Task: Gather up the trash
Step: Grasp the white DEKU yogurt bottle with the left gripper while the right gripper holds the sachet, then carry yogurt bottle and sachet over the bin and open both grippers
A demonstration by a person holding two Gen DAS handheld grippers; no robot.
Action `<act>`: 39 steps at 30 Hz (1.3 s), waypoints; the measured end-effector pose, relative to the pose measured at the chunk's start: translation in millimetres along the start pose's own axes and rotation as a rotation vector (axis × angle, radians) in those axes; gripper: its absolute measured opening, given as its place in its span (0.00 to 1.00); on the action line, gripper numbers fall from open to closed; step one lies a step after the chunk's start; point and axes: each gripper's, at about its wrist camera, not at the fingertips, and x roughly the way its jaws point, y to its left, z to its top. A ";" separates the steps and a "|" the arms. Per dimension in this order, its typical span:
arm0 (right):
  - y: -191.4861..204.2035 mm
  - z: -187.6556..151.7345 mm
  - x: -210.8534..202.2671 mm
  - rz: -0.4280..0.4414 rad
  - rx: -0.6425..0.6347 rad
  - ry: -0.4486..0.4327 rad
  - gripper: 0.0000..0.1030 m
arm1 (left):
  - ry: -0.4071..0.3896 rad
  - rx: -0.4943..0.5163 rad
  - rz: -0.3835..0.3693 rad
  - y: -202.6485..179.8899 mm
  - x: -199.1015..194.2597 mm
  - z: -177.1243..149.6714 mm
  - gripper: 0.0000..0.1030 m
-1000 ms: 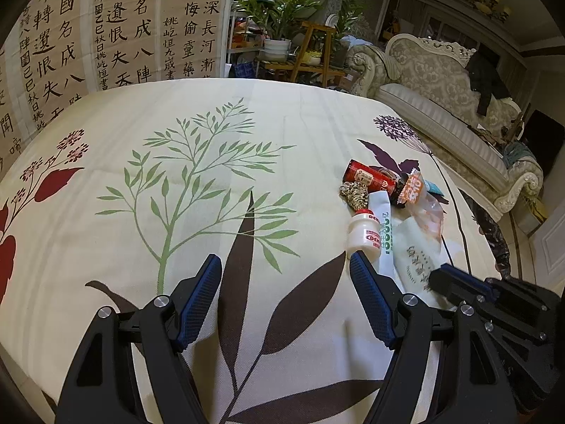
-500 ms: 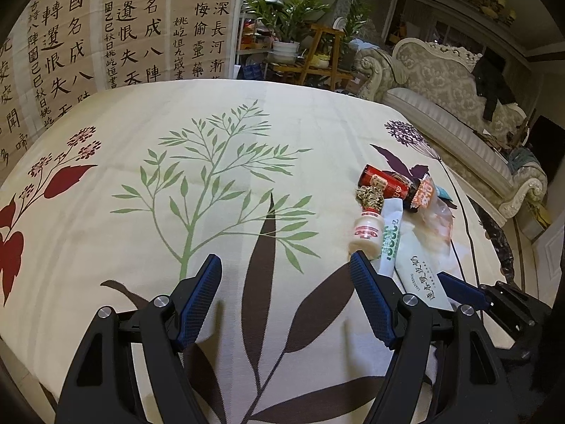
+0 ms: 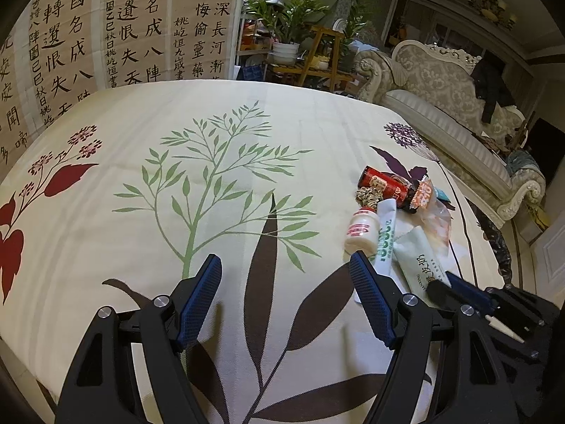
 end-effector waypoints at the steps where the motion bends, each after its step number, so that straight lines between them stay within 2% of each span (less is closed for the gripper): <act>1: -1.0 0.6 -1.0 -0.003 0.003 -0.003 0.11 | 0.000 0.002 0.000 -0.8 0.4 0.1 0.71; 14: -35.3 14.0 -30.0 -0.038 0.088 -0.099 0.10 | -0.005 0.045 -0.021 -24.2 8.1 7.8 0.71; 20: -60.2 15.1 -32.1 -0.068 0.137 -0.114 0.10 | 0.039 0.082 -0.053 -40.8 30.7 18.3 0.71; 25: -76.2 12.5 -30.7 -0.070 0.164 -0.114 0.10 | 0.084 0.123 -0.076 -51.5 45.2 22.5 0.55; 27: -81.5 12.1 -28.7 -0.066 0.172 -0.111 0.10 | 0.101 0.128 -0.087 -53.1 49.1 21.5 0.43; 29: -85.0 11.2 -27.0 -0.064 0.178 -0.109 0.10 | 0.106 0.136 -0.088 -55.6 50.9 21.2 0.38; 31: -86.9 10.5 -26.0 -0.061 0.185 -0.108 0.10 | 0.111 0.149 -0.092 -57.2 51.4 21.1 0.26; 39: -96.3 9.9 -28.0 -0.057 0.205 -0.117 0.10 | 0.057 0.147 -0.072 -60.1 38.8 19.0 0.26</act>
